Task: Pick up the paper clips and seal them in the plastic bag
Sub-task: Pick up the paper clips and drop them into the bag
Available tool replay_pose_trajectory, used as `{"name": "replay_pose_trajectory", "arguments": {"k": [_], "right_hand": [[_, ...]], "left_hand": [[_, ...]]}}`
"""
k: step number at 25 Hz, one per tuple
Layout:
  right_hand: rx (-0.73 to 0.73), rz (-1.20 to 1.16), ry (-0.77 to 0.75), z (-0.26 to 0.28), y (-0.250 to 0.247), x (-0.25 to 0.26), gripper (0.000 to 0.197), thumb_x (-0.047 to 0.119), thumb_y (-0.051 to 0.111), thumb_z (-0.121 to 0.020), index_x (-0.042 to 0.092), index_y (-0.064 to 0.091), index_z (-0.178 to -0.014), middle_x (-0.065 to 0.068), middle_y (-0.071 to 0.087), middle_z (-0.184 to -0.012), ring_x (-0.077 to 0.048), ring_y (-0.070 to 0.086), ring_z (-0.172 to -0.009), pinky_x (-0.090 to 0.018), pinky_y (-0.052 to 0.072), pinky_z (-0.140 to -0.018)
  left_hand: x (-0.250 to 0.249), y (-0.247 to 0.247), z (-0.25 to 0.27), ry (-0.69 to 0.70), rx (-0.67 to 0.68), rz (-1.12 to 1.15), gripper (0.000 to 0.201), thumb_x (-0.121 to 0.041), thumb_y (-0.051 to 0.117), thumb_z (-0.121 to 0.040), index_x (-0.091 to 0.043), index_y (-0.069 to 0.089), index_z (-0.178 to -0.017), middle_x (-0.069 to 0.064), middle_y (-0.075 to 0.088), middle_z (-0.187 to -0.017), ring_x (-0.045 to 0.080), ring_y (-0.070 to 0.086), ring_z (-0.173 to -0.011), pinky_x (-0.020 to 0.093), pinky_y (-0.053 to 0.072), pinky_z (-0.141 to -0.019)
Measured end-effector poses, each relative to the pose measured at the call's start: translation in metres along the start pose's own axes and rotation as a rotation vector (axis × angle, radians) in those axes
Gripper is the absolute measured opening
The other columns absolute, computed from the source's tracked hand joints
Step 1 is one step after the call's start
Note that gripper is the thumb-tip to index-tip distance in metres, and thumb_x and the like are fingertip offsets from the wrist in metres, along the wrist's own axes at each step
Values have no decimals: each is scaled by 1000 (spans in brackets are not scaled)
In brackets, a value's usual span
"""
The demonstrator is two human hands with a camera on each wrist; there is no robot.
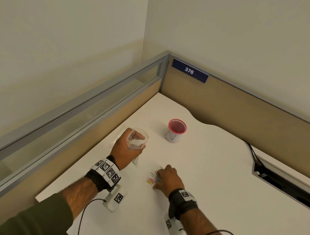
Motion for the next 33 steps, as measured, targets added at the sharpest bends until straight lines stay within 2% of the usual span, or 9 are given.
{"name": "replay_pose_trajectory", "arguments": {"k": [2,5,11,14,17,20,24,30,33], "right_hand": [[-72,26,-18,-4,4,8,31,27,60,-89,16,58,-118,-7,50,-118,-27,48,-112,-38,50,-88],[-107,66,-34,-6,5,14,15,16,50,-95,12,58,-107,-9,53,-110,-26,53,-103,-35,51,-83],[-90,-24,41,-15,-7,3,17,11,50,-90,11,63,-100,-10,60,-107,-26,59,-96,-31,49,-84],[-115,-190,123,-15,-14,-8,19,7,53,-87,12,70,-95,-7,68,-104,-23,63,-94,-30,52,-85],[-204,-434,158,-7,-39,-11,9,8,64,-86,13,71,-85,-6,71,-89,-19,64,-78,-32,56,-80],[-325,-620,74,10,-83,5,10,6,68,-84,15,70,-81,-3,70,-79,-14,62,-66,-25,53,-68],[-471,-720,-127,35,-146,48,11,7,68,-86,16,73,-88,0,71,-83,-11,66,-70,-12,53,-64],[-462,-417,-370,45,-172,117,11,12,66,-87,14,72,-95,-3,65,-93,-17,60,-86,-25,53,-76],[-370,-161,-384,45,-165,132,16,14,60,-89,16,69,-103,-4,61,-101,-20,59,-91,-31,55,-80]], "left_hand": [[-2,0,-1,4,4,-6,31,-5,75,-84,-11,58,-109,4,67,-113,16,63,-117,30,55,-96],[-1,-1,-2,8,8,-8,32,-6,76,-84,-11,58,-110,5,67,-113,16,63,-116,29,55,-95],[-2,-1,-4,10,19,-26,31,-8,76,-84,-13,58,-109,3,67,-112,15,63,-116,28,54,-96],[-1,0,-4,16,3,-21,31,-9,77,-83,-12,59,-108,2,68,-112,13,63,-115,24,52,-95],[1,0,-3,11,-7,-29,31,-9,77,-82,-12,59,-107,1,68,-111,11,64,-114,23,51,-94],[7,-1,0,-16,-12,-46,31,-10,78,-82,-14,59,-107,-1,68,-111,10,64,-114,23,52,-93],[6,4,4,-10,-5,-89,33,-12,79,-83,-15,59,-108,-2,68,-111,8,64,-112,20,51,-90],[7,13,0,-5,41,-129,36,-18,80,-79,-31,54,-102,-11,66,-102,11,66,-105,22,53,-86],[1,14,1,-45,8,-175,45,-9,79,-79,-19,57,-116,-9,63,-98,10,62,-89,23,50,-82]]}}
Point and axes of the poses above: each hand's wrist, its own z-axis away from the middle knuckle, its own y-axis out of the palm, x = y × z, the point moved 3 cm from there along -z, towards the middle knuckle
